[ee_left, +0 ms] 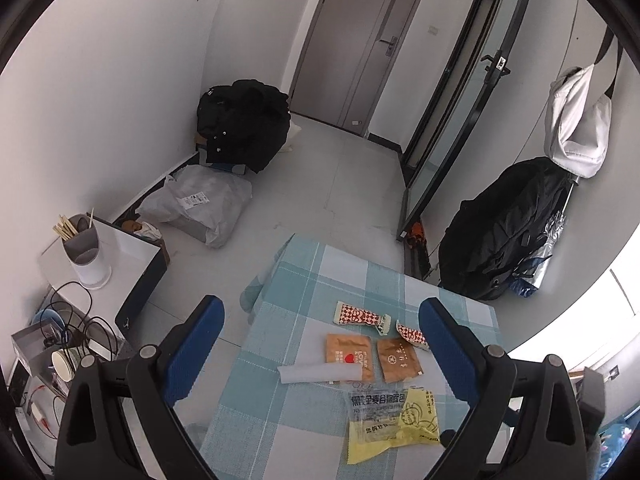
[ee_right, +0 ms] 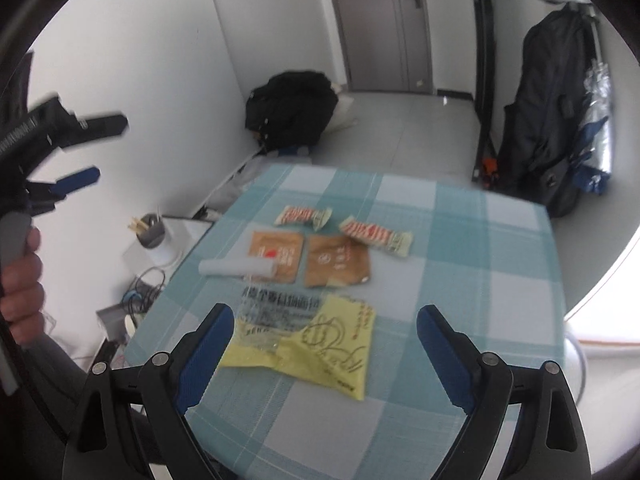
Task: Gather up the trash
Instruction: 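Move both tools back over the table, then grasp the clear-and-yellow noodle bag with the right gripper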
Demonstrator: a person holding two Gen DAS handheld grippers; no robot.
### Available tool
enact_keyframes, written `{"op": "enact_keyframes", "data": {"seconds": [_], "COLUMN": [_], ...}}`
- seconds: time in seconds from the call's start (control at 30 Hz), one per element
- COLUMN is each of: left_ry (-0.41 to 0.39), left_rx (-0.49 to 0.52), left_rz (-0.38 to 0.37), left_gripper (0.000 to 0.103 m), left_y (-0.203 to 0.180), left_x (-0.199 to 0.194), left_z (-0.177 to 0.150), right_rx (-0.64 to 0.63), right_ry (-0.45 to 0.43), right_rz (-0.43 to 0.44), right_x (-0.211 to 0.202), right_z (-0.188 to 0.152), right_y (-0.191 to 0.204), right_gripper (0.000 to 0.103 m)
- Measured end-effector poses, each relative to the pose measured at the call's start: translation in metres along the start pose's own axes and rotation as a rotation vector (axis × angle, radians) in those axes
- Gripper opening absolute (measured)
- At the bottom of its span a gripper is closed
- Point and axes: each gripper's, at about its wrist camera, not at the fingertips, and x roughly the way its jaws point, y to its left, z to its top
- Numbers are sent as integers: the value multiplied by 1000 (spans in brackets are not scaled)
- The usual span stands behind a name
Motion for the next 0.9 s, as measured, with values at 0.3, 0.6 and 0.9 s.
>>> {"op": "enact_keyframes", "data": {"seconds": [0.3,0.6,0.9], "left_ry": [47,90,118], "left_rx": [-91,-172,-173], "left_rz": [20,-3,3], "left_gripper": [96,96,96], "left_y": [31,48,49], "left_x": [8,13,19], "left_z": [5,6,4], "right_rx": [3,-108,-215], "right_ry": [133,173,161], "right_rz": [-5,-89,-61], "right_x": [59,80,77], "right_z": [-8,-19,-30], "right_y": [13,33,49], "right_gripper": [94,82,51]}}
